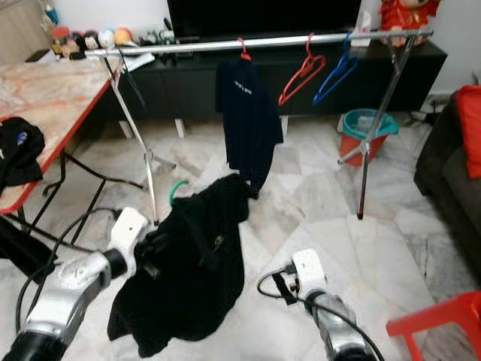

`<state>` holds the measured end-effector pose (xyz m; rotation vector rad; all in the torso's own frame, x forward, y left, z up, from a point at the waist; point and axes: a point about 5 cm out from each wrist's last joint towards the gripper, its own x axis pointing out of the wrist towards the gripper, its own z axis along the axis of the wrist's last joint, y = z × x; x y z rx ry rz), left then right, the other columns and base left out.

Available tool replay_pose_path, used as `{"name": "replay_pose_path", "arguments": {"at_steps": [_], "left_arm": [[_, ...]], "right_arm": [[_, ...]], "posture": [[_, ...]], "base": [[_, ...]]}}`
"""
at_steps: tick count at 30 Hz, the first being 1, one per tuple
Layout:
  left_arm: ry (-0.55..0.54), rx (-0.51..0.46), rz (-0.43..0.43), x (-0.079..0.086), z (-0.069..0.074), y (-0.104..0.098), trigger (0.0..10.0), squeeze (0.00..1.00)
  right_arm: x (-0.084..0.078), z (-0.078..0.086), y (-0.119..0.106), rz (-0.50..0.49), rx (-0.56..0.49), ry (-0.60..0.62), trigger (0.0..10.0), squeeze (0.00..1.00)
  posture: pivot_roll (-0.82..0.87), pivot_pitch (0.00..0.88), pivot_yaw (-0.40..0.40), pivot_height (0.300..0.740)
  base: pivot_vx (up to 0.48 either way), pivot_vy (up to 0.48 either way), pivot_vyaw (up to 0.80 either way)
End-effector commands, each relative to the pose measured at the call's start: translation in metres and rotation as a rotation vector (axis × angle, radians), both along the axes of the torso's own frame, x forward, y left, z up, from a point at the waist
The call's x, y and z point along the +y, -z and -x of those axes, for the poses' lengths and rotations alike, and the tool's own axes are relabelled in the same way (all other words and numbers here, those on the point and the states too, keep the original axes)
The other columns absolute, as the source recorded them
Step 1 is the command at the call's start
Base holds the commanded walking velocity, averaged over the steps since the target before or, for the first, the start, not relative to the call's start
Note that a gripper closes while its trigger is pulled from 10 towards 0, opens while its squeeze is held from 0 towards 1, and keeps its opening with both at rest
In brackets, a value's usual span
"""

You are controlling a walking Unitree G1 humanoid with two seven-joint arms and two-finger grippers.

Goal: Hang hanger

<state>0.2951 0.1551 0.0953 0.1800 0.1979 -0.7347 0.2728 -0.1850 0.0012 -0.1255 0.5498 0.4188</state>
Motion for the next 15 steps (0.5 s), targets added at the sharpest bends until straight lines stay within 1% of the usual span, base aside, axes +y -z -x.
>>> {"name": "replay_pose_path", "arguments": {"at_steps": [1, 2, 4, 6, 7, 9, 11, 13, 14, 15], "left_arm": [[0.018, 0.025, -0.037, 0.004, -0.003, 0.0, 10.0, 0.0], [0.031, 0.028, -0.039, 0.004, -0.007, -0.004, 10.0, 0.0], [0.036, 0.031, -0.038, 0.003, -0.009, -0.007, 10.0, 0.0], [0.044, 0.032, -0.036, 0.001, -0.013, -0.012, 10.0, 0.0], [0.052, 0.04, -0.044, -0.002, -0.018, -0.015, 10.0, 0.0], [0.062, 0.04, -0.063, -0.005, -0.022, -0.017, 10.0, 0.0], [0.061, 0.036, -0.069, -0.006, -0.026, -0.019, 10.0, 0.0], [0.032, 0.039, -0.061, -0.007, -0.032, -0.023, 10.0, 0.0], [0.02, 0.04, -0.055, -0.008, -0.035, -0.025, 10.0, 0.0], [0.02, 0.04, -0.055, -0.008, -0.035, -0.025, 10.0, 0.0]], "right_arm": [[0.004, -0.002, -0.013, -0.015, -0.002, -0.099, 10.0, 0.0], [0.006, -0.004, -0.023, -0.017, -0.02, -0.155, 10.0, 0.0], [0.008, -0.006, -0.028, -0.017, -0.028, -0.191, 10.0, 0.0], [0.013, -0.005, -0.034, -0.032, -0.027, -0.252, 10.0, 0.0], [0.02, -0.003, -0.038, -0.056, -0.011, -0.315, 10.0, 0.0], [0.025, 0.001, -0.037, -0.066, 0.021, -0.366, 10.0, 0.0], [0.027, 0.005, -0.034, -0.051, 0.049, -0.392, 10.0, 0.0], [0.027, 0.008, -0.033, -0.026, 0.064, -0.393, 10.0, 0.0], [0.027, 0.009, -0.033, -0.014, 0.071, -0.384, 10.0, 0.03], [0.027, 0.009, -0.033, -0.014, 0.071, -0.384, 10.0, 0.03]], "posture": [[0.0, 0.0, 0.075, 0.74], [0.0, 0.0, 0.077, 0.74], [0.0, 0.0, 0.077, 0.74], [0.01, 0.0, 0.074, 0.74], [0.01, 0.0, 0.07, 0.74], [0.01, 0.0, 0.071, 0.74], [0.01, 0.0, 0.069, 0.74], [0.01, 0.0, 0.068, 0.74], [0.02, 0.0, 0.066, 0.74], [0.02, 0.0, 0.066, 0.74]], "base": [[0.0, 0.0, 0.0], [0.0, 0.0, 0.0], [0.0, 0.0, 0.0], [0.0, 0.0, 0.0], [0.0, 0.0, 0.0], [0.0, 0.0, 0.0], [0.0, 0.0, 0.0], [0.0, 0.0, 0.0], [0.0, 0.0, 0.0], [0.0, 0.0, 0.0]]}}
